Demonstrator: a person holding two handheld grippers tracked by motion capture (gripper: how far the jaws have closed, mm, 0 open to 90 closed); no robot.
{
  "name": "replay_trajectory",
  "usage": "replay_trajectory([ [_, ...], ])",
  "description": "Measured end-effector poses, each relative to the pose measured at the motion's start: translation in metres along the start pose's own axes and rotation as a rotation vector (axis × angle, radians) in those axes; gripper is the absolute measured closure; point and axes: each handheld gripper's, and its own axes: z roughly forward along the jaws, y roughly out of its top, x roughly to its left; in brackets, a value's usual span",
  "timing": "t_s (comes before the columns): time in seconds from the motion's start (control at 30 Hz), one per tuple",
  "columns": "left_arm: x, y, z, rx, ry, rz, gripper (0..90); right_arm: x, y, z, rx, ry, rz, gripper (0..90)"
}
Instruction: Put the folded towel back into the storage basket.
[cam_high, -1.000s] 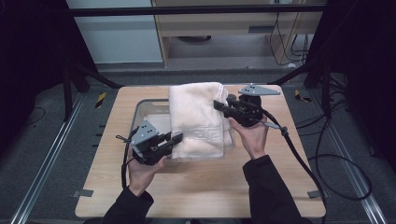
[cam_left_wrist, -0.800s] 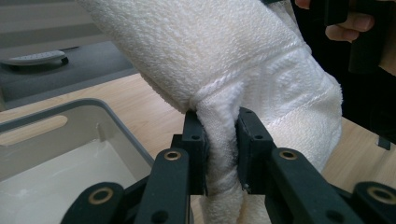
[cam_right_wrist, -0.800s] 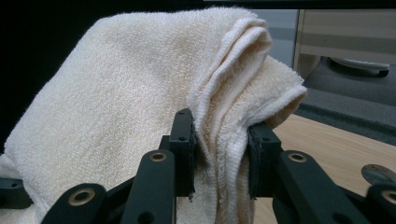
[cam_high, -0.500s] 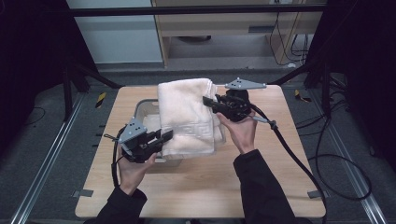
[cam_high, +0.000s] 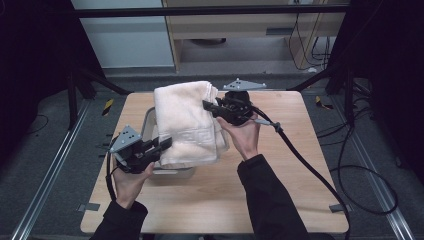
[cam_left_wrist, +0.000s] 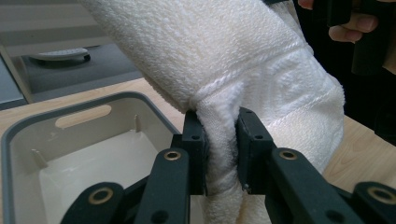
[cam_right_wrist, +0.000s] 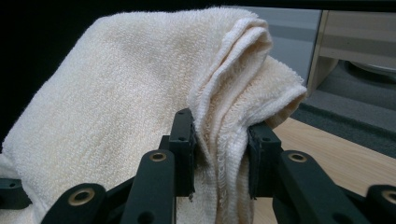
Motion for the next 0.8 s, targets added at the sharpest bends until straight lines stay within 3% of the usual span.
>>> replay_trajectory([
  [0.8,0.033,-0.008,-0.014,-0.002,0.081,-0.054,75.0,0.019,0.003,0.045,0.001,0.011,-0.004,68.6],
])
